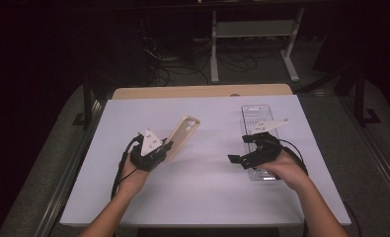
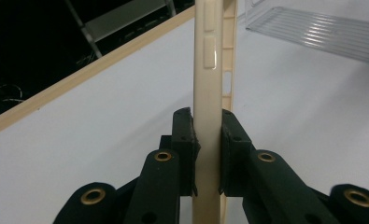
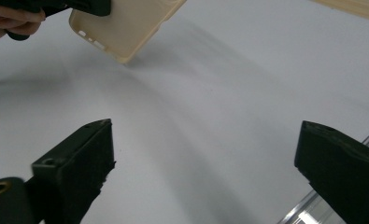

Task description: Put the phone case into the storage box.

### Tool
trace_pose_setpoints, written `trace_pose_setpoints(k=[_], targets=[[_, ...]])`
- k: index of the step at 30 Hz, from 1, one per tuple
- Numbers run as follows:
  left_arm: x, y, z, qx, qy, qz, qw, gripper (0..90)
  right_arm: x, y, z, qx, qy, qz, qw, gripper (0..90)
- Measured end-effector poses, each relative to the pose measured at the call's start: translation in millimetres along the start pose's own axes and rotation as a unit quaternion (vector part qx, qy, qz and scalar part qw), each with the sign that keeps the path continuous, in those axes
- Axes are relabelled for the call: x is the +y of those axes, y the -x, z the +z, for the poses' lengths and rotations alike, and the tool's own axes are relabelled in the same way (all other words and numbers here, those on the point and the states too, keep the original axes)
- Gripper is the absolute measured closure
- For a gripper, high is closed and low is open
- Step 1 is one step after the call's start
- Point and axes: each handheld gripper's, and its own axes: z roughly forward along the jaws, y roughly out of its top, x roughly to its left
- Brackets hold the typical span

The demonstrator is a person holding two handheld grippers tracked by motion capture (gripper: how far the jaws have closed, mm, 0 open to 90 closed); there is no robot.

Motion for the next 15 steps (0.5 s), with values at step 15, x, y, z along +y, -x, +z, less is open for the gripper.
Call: trace_pose_setpoints(k=[15], targets=[[3.2, -3.1, -1.3, 0.009, 0.0, -0.011, 0.9999, 79.1, 23.1, -0.7, 18.8, -0.012, -0.03, 0.021, 0.9993, 2.4]])
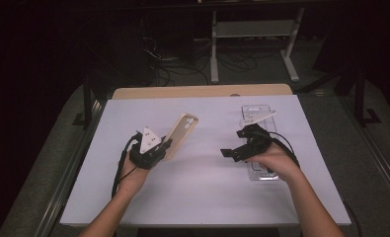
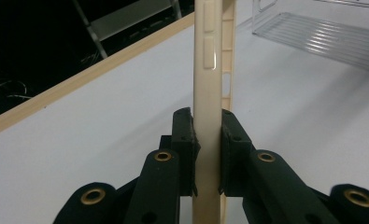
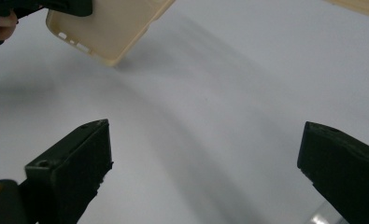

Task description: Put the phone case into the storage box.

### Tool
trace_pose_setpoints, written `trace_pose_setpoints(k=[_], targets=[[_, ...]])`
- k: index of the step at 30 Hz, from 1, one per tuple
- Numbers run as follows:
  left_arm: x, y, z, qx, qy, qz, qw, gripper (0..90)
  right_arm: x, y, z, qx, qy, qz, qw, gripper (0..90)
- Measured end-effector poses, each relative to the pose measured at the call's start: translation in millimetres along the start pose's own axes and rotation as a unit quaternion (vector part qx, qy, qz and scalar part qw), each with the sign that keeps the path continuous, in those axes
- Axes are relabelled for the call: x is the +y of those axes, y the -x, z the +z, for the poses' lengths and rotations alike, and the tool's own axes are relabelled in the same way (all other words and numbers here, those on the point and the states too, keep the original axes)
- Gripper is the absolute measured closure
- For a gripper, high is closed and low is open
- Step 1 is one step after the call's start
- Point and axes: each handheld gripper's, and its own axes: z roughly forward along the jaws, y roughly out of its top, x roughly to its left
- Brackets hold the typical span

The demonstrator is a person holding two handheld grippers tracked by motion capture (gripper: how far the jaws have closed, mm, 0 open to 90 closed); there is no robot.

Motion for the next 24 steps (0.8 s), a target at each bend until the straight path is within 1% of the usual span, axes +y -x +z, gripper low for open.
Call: trace_pose_setpoints(k=[1, 5, 6, 7, 8, 9, 10, 12, 13, 15, 17, 21, 22, 24], targets=[[0.0, 0.0, -0.3, 0.003, -0.001, -0.001, 1.0, 79.1, 1.5, 0.2, 1.6, 0.0, 0.0, -0.006, 1.0, 2.4], [-0.6, 0.7, -0.3, 0.004, -0.001, -0.005, 1.0, 79.1, 9.6, -2.3, 8.5, 0.008, 0.002, 0.006, 0.9999, 1.8], [-0.8, 1.4, 0.0, 0.002, 0.0, -0.006, 1.0, 79.1, 11.0, -1.4, 10.3, 0.01, 0.003, 0.0, 0.9999, 1.8], [-0.7, 1.5, 0.0, 0.003, -0.002, -0.002, 1.0, 79.1, 13.0, -1.7, 11.4, 0.014, 0.002, 0.005, 0.9999, 1.8], [-0.9, 2.0, 0.4, 0.002, -0.002, -0.002, 1.0, 79.1, 15.0, -2.3, 12.6, 0.017, 0.002, 0.014, 0.9997, 1.5], [-0.8, 2.6, 0.7, 0.003, -0.002, -0.002, 1.0, 79.1, 16.4, -0.5, 14.4, 0.018, 0.004, 0.008, 0.9998, 1.2], [-0.7, 3.5, 0.8, 0.005, -0.001, -0.004, 1.0, 79.1, 18.0, -0.5, 15.7, 0.019, 0.008, 0.011, 0.9997, 1.2], [-0.1, 4.5, 0.7, 0.003, 0.0, -0.005, 1.0, 79.1, 20.7, -1.4, 17.1, 0.023, 0.01, 0.024, 0.9994, 1.1], [0.2, 4.7, 0.6, 0.003, 0.0, -0.004, 1.0, 79.1, 21.4, -1.1, 18.3, 0.025, 0.013, 0.023, 0.9993, 1.1], [0.6, 6.0, 1.2, 0.004, 0.002, -0.006, 1.0, 79.2, 22.6, -2.2, 20.0, 0.027, 0.014, 0.029, 0.9991, 1.1], [1.0, 7.2, 1.6, 0.003, 0.004, -0.009, 0.9999, 79.2, 22.9, -2.4, 22.4, 0.033, 0.02, 0.03, 0.9988, 1.1], [1.3, 10.0, 1.5, 0.003, 0.007, -0.011, 0.9999, 79.1, 23.3, -5.5, 27.1, 0.044, 0.022, 0.036, 0.9981, 1.1], [1.3, 10.3, 1.2, 0.003, 0.005, -0.01, 0.9999, 79.1, 23.3, -6.0, 28.6, 0.045, 0.022, 0.034, 0.9982, 1.1], [0.9, 10.6, 1.1, 0.004, 0.006, -0.009, 0.9999, 79.1, 23.3, -8.3, 31.4, 0.051, 0.025, 0.037, 0.9977, 1.1]])
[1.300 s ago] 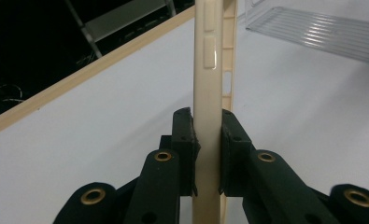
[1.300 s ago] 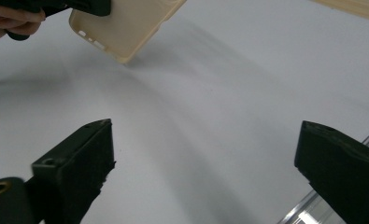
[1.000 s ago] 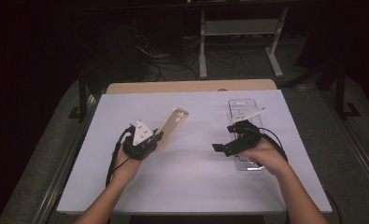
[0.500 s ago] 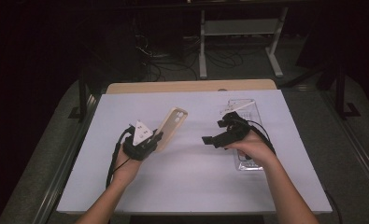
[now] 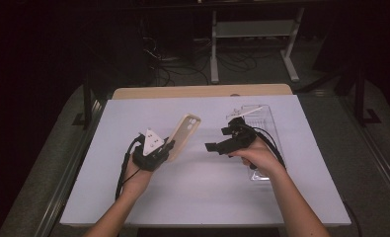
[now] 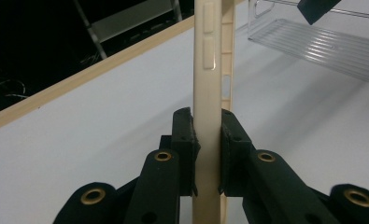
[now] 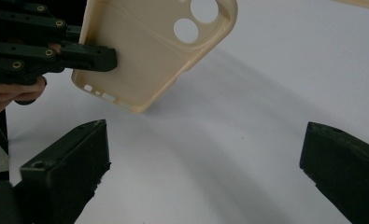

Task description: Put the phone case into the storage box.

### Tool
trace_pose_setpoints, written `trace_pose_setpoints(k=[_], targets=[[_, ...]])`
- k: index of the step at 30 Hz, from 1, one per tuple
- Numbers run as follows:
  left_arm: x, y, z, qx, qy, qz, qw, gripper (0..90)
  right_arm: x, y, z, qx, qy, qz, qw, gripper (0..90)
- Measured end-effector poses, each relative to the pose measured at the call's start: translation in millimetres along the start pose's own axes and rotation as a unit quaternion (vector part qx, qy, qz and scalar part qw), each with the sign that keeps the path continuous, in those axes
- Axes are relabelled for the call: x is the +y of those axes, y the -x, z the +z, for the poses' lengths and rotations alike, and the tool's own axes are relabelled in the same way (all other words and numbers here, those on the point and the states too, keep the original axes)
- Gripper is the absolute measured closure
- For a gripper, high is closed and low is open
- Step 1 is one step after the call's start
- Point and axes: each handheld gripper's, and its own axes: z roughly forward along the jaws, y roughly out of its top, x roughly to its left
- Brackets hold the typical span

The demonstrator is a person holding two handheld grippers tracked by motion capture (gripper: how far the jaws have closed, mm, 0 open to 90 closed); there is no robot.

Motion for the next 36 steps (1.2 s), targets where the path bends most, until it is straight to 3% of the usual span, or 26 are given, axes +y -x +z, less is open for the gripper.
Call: trace_pose_setpoints(k=[5, 7, 22, 36], targets=[[-0.7, 0.5, 0.0, 0.003, 0.005, -0.004, 1.0, 79.2, -0.6, 0.4, 3.4, 0.01, 0.014, 0.001, 0.9999, 1.1], [-0.7, 0.0, 0.0, 0.003, 0.006, -0.004, 1.0, 79.2, -0.4, -0.9, 4.2, 0.022, 0.022, 0.017, 0.9994, 1.1], [-1.4, 3.5, 2.2, 0.001, 0.008, -0.012, 0.9999, 79.2, -4.0, -3.8, 19.6, 0.046, 0.052, 0.049, 0.9964, 1.1], [-0.5, 9.1, 4.1, 0.007, 0.009, -0.012, 0.9999, 79.1, -8.1, -5.6, 33.8, 0.067, 0.082, 0.085, 0.9907, 1.1]])
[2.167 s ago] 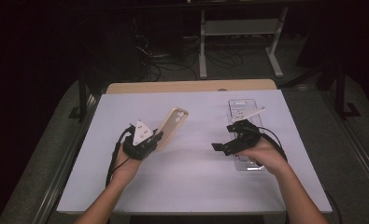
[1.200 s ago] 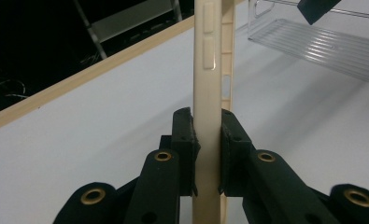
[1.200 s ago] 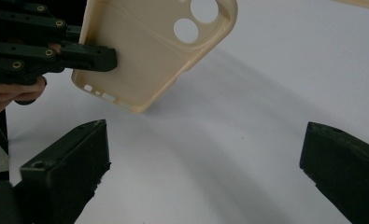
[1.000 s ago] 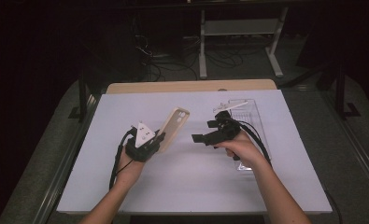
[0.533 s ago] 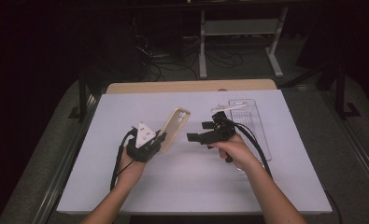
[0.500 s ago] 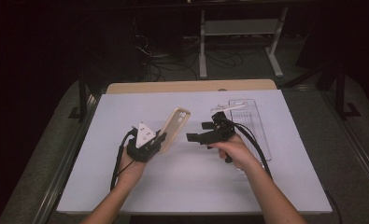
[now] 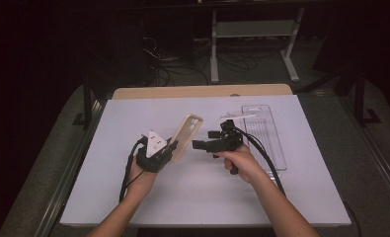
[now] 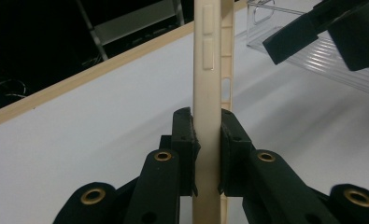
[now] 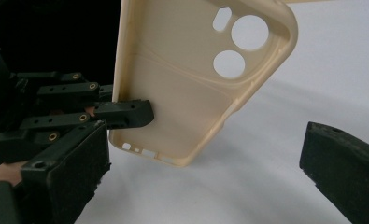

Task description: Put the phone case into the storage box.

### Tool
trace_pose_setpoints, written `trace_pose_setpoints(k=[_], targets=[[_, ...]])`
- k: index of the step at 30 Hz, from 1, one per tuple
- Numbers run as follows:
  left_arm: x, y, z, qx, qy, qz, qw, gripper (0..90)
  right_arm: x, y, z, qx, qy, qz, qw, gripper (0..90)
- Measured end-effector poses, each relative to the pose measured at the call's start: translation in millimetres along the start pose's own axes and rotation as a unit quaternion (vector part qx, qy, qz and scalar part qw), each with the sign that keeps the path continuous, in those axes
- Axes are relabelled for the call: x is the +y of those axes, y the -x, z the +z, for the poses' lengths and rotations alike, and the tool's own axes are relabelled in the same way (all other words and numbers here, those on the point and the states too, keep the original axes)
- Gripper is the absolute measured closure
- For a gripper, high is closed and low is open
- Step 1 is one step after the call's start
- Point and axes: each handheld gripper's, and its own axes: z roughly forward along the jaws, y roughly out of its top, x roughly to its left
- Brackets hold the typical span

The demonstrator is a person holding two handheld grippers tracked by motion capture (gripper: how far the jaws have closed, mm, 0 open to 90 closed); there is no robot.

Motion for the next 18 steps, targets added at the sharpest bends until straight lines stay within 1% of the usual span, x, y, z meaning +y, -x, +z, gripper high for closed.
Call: trace_pose_setpoints(k=[1, 2, 3, 8, 9, 13, 14, 16, 18], targets=[[0.1, 0.7, 0.3, -0.001, 0.002, -0.002, 1.0, 79.2, -0.3, 0.6, 0.9, 0.002, 0.003, -0.001, 1.0, 1.1], [0.3, 1.1, 0.6, -0.002, 0.003, -0.002, 1.0, 79.1, -0.4, 0.7, 1.5, 0.004, 0.004, 0.002, 1.0, 1.1], [0.5, 1.6, 0.7, -0.001, 0.003, -0.002, 1.0, 79.2, -0.6, -0.2, 1.7, 0.007, 0.003, 0.011, 0.9999, 1.1], [0.6, 4.3, 1.8, -0.004, 0.004, -0.001, 1.0, 79.2, -1.0, -0.6, 3.8, 0.013, 0.006, 0.02, 0.9997, 1.1], [0.9, 4.8, 2.0, -0.004, 0.004, 0.001, 1.0, 79.1, -1.1, -0.3, 4.2, 0.012, 0.007, 0.02, 0.9997, 1.1], [2.2, 7.9, 2.3, -0.007, 0.006, -0.001, 1.0, 79.2, -1.3, 0.7, 5.3, 0.01, 0.01, 0.03, 0.9995, 1.0], [2.5, 8.7, 2.4, -0.006, 0.006, 0.0, 1.0, 79.2, -1.3, 0.3, 5.3, 0.013, 0.011, 0.037, 0.9992, 1.0], [2.8, 10.4, 3.1, -0.008, 0.006, 0.0, 0.9999, 79.2, -0.9, 0.9, 5.7, 0.015, 0.019, 0.037, 0.999, 1.0], [2.8, 12.3, 3.6, -0.01, 0.005, -0.001, 0.9999, 79.2, -0.8, 0.9, 5.9, 0.013, 0.021, 0.041, 0.9989, 0.9]])
